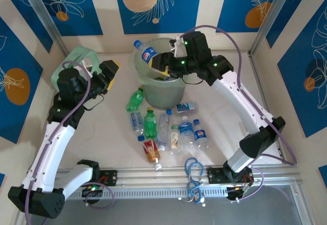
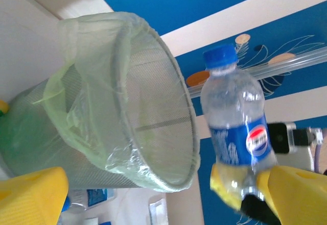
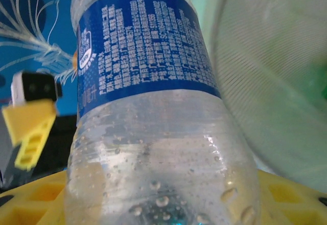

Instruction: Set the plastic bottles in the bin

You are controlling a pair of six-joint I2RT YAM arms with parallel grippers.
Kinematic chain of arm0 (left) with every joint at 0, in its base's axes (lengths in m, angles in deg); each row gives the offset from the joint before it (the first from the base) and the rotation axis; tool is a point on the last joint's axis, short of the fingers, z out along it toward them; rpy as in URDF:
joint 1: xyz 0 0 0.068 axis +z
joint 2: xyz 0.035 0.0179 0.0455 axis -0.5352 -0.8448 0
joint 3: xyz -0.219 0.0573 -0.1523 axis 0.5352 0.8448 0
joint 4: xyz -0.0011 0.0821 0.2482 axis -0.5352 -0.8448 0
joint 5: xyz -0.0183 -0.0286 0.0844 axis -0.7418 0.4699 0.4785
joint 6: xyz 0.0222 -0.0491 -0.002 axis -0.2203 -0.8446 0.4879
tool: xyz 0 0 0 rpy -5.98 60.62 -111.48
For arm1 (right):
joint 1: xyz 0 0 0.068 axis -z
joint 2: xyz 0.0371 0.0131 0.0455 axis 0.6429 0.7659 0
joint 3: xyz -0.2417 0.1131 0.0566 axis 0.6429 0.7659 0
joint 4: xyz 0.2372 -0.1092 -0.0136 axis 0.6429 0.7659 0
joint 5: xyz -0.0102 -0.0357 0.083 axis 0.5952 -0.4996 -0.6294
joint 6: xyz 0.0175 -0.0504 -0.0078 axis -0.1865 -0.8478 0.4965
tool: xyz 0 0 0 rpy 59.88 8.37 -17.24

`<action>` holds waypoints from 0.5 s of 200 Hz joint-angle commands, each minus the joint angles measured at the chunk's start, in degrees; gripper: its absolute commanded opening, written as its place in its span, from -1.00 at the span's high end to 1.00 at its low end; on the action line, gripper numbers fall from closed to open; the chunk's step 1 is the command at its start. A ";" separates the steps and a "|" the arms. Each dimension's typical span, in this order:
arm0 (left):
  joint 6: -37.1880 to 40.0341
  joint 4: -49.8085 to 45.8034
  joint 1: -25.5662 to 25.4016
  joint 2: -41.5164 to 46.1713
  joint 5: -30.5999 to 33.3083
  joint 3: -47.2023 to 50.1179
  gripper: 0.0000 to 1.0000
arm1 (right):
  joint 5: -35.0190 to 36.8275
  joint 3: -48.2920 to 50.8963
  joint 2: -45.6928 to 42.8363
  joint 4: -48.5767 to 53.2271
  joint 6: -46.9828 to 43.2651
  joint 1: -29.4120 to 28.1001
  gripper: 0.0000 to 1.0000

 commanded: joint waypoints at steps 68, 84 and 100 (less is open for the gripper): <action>5.49 -5.70 0.54 1.30 1.10 4.09 -0.96 | -1.97 -8.38 8.93 5.53 0.40 8.73 -0.09; 5.75 -6.36 0.49 1.34 1.34 4.57 -0.94 | -2.27 -10.22 10.44 6.43 0.44 9.43 -0.17; 6.06 -7.11 0.53 1.14 1.51 4.97 -0.93 | -2.10 -11.84 11.49 7.26 0.50 9.74 -0.35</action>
